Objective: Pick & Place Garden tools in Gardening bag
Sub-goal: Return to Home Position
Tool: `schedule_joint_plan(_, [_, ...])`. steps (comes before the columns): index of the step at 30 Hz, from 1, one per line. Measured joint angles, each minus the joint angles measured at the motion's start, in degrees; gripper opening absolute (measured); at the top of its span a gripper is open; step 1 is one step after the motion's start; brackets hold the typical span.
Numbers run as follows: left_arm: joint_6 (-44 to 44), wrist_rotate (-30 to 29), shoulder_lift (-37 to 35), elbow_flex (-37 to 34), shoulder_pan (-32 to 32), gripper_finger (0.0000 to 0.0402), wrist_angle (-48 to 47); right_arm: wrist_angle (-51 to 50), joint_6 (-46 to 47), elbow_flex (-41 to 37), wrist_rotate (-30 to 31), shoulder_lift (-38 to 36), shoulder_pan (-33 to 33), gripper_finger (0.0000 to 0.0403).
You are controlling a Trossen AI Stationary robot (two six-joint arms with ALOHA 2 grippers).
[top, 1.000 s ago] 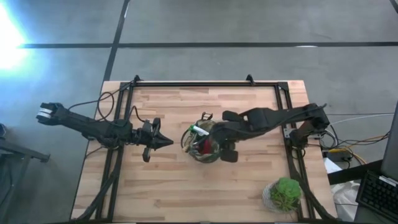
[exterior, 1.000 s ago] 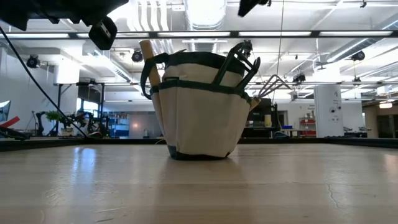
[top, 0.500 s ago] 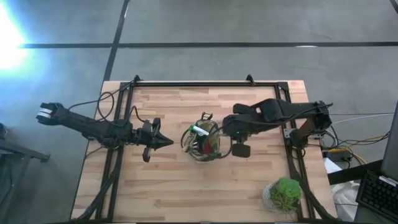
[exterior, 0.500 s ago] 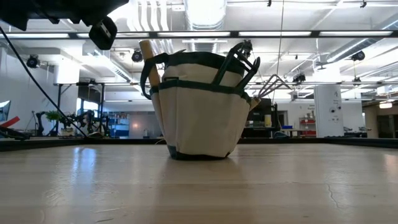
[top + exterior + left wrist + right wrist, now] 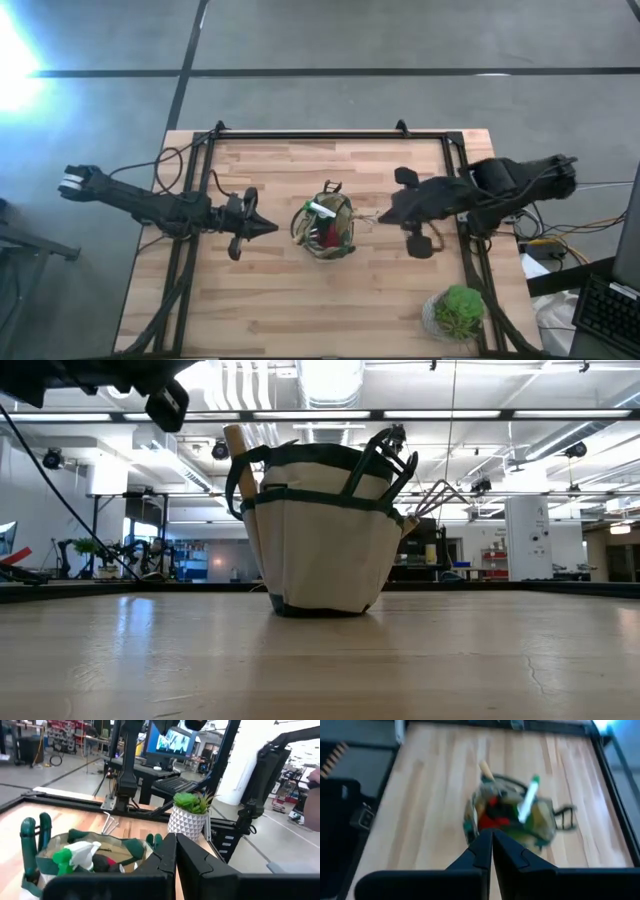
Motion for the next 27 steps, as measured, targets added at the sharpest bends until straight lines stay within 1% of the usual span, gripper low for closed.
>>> schedule_joint_plan(3, [2.1, 0.0, -0.5, 0.0, 0.0, 0.0012, 0.0, 10.5, -2.9, -10.2, -1.8, -6.4, 0.1, 0.0008])
schedule_joint_plan(7, [6.4, 0.0, -1.2, 0.0, 0.0, 0.0012, -0.2, 26.5, -7.0, -24.8, -6.2, -14.5, -0.1, 0.0008])
schedule_joint_plan(9, [8.7, 0.0, -1.5, 0.0, 0.0, 0.0012, -0.5, 32.9, -8.4, -31.5, -8.6, -18.1, -0.1, 0.0008])
schedule_joint_plan(11, [10.6, 0.0, -1.9, 0.0, 0.0, 0.0012, -2.1, 38.0, -8.9, -37.5, -9.5, -21.2, -0.4, 0.0008])
schedule_joint_plan(14, [13.5, -0.1, -3.2, 0.0, 0.0, 0.0012, -7.4, 42.3, -7.4, -45.3, -9.7, -26.0, -1.1, 0.0008])
schedule_joint_plan(16, [13.8, -1.1, -4.9, 0.0, 0.0, 0.0012, -11.0, 44.5, -5.7, -49.5, -9.7, -29.3, -1.7, 0.0008])
schedule_joint_plan(19, [13.8, -4.0, -9.3, 0.0, 0.0, 0.0012, -16.5, 46.8, -4.2, -55.0, -9.6, -35.0, -2.1, 0.0008])
schedule_joint_plan(22, [13.6, -5.6, -14.9, 0.0, 0.0, 0.0012, -21.4, 50.7, -4.3, -60.5, -9.7, -41.2, -2.1, 0.0008])
schedule_joint_plan(27, [15.0, -5.9, -23.4, -1.5, 0.0, 0.0012, -22.4, 55.7, -7.0, -69.2, -9.7, -51.4, -2.1, 0.0008])
